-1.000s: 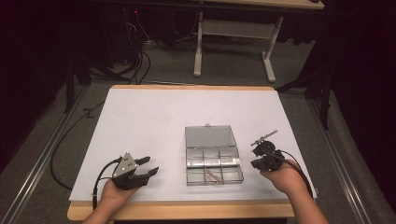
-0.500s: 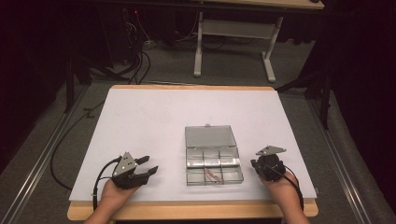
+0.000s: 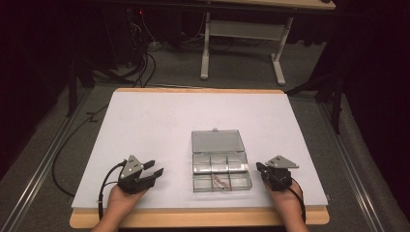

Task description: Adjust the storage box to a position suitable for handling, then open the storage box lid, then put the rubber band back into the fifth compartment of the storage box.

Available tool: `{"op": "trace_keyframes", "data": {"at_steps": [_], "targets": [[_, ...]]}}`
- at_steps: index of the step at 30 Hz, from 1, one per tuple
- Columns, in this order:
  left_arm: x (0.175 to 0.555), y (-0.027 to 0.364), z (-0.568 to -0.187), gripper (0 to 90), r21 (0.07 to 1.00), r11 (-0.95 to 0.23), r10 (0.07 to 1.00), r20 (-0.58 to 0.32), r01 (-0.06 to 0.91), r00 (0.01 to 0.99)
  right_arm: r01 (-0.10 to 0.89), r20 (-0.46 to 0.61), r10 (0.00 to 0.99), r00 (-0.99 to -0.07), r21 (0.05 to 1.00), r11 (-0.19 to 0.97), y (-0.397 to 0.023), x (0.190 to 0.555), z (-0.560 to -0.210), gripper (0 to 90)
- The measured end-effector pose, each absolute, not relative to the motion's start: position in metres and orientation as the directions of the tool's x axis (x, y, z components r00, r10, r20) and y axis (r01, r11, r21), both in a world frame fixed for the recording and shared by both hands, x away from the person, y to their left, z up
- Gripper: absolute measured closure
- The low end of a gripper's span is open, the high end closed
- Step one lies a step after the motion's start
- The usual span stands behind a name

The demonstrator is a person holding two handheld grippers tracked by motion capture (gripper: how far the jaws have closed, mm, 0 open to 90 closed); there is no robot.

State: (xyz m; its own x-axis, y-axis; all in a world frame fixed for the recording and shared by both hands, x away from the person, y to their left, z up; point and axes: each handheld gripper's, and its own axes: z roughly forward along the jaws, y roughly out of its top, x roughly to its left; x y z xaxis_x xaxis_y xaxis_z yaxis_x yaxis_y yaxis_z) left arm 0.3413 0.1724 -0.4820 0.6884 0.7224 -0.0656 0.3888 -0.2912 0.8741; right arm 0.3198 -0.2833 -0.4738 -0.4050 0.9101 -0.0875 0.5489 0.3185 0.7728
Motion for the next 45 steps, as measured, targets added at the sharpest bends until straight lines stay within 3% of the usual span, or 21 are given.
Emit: {"op": "trace_keyframes", "data": {"at_steps": [8, 14, 25, 45], "targets": [[0.341, 0.159, -0.478, 57.8, 0.895, -0.266, 0.729, -0.055, 0.357, 0.682, 0.518, -0.079, 0.907, -0.414, 0.799, 0.306, -0.278, 0.324, -0.474, 90.0], [0.344, 0.133, -0.476, 72.0, 0.886, -0.275, 0.701, -0.081, 0.373, 0.709, 0.516, -0.075, 0.9, -0.429, 0.798, 0.312, -0.271, 0.33, -0.476, 90.0], [0.349, 0.093, -0.482, 87.8, 0.858, -0.304, 0.709, -0.087, 0.414, 0.7, 0.505, -0.082, 0.881, -0.466, 0.793, 0.341, -0.264, 0.331, -0.478, 90.0], [0.344, 0.086, -0.483, 90.0, 0.843, -0.311, 0.688, -0.118, 0.438, 0.716, 0.498, -0.073, 0.862, -0.502, 0.79, 0.357, -0.253, 0.324, -0.478, 90.0]]}}
